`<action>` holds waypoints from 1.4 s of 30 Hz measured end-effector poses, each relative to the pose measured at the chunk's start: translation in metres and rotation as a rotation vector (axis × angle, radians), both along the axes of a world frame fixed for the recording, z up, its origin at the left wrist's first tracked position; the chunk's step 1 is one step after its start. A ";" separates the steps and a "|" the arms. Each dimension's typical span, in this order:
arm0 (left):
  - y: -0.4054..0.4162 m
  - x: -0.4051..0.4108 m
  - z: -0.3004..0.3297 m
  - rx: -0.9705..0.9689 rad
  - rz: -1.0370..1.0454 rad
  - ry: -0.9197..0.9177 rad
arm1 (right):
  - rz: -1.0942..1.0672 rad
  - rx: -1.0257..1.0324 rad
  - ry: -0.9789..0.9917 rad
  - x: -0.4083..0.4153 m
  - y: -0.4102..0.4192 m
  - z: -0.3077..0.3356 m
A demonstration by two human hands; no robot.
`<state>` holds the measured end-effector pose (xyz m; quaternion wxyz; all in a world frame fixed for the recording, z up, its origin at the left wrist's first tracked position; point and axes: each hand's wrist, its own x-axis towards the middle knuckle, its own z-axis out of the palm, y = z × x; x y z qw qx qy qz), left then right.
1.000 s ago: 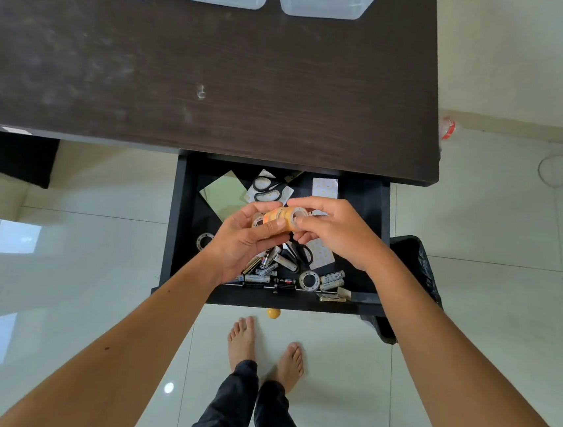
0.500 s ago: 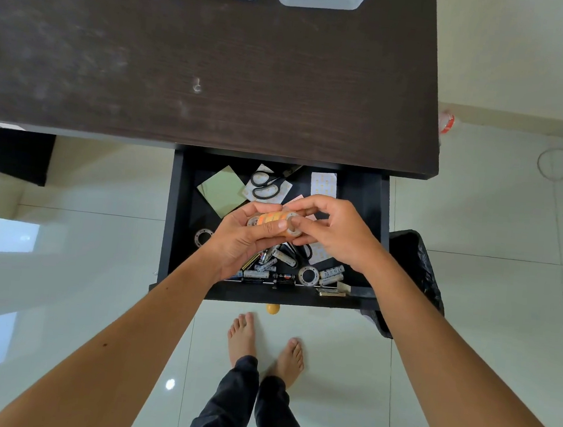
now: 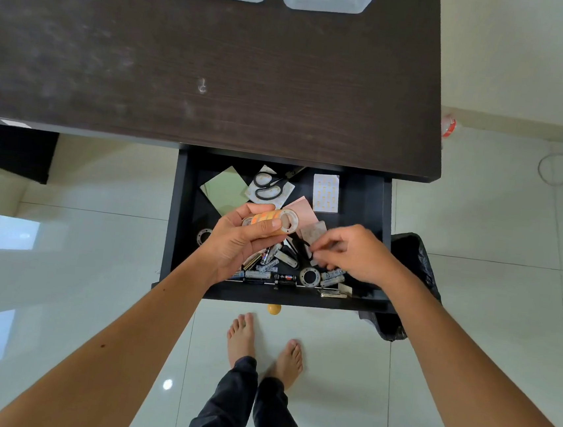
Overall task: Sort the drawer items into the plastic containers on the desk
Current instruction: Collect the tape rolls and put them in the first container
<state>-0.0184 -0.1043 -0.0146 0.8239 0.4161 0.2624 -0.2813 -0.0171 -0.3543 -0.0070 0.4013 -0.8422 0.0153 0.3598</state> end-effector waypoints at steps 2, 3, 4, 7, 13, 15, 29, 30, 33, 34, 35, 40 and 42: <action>0.000 -0.002 -0.001 -0.003 0.006 0.006 | 0.167 -0.114 -0.015 -0.004 0.002 -0.009; 0.000 -0.002 -0.001 -0.001 0.004 0.006 | 0.231 -0.157 -0.028 -0.006 0.004 -0.013; 0.000 -0.003 -0.001 0.003 0.000 0.003 | 0.274 -0.181 -0.037 -0.006 0.006 -0.017; 0.001 -0.004 0.001 0.011 -0.009 0.003 | 0.395 -0.238 -0.090 -0.006 0.014 -0.025; 0.005 -0.003 0.002 0.019 0.001 0.009 | 0.603 -0.365 -0.176 0.002 0.021 -0.030; 0.007 -0.003 0.001 0.022 0.002 0.009 | 0.619 -0.378 -0.199 0.001 0.023 -0.033; 0.022 0.016 0.014 0.066 0.019 -0.056 | -0.075 0.155 -0.103 0.033 0.011 0.022; 0.023 0.017 0.015 0.079 0.014 -0.061 | -0.123 0.226 -0.094 0.039 0.014 0.029; 0.026 0.021 0.017 0.104 0.005 -0.070 | -0.196 0.392 -0.095 0.055 0.024 0.041; 0.027 0.022 0.019 0.105 0.005 -0.072 | -0.203 0.425 -0.098 0.059 0.027 0.042; 0.029 0.023 0.020 0.103 0.006 -0.077 | -0.207 0.449 -0.098 0.063 0.031 0.043; 0.039 0.025 0.029 0.072 -0.013 -0.114 | -0.151 0.456 -0.071 0.072 0.058 0.046; 0.045 0.024 0.032 0.065 -0.023 -0.118 | -0.135 0.440 -0.052 0.073 0.069 0.045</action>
